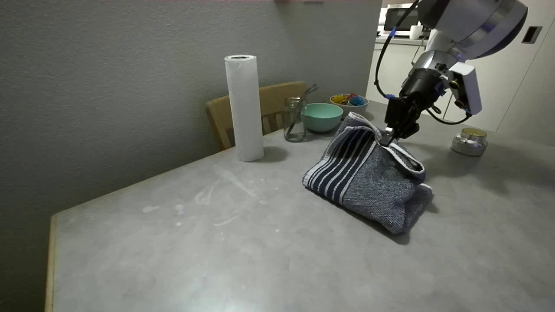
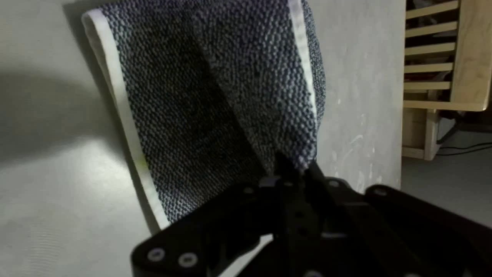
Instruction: Fold the grey towel
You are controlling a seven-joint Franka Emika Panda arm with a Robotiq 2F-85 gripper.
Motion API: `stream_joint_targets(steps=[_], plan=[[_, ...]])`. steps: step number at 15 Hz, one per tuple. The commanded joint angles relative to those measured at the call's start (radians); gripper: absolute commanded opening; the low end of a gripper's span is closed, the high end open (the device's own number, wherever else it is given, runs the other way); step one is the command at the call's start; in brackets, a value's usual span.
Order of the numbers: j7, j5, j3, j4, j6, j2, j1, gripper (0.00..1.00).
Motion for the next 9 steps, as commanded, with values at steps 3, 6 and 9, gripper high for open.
stream_joint_targets(steps=[3,6,9], plan=[[-0.075,0.044,-0.029,0.04,-0.09,0.033,0.007,0.02],[-0.07,0.04,-0.038,0.042,-0.102,0.032,0.011,0.02],[-0.056,0.027,-0.052,0.036,-0.099,0.02,0.016,0.33]])
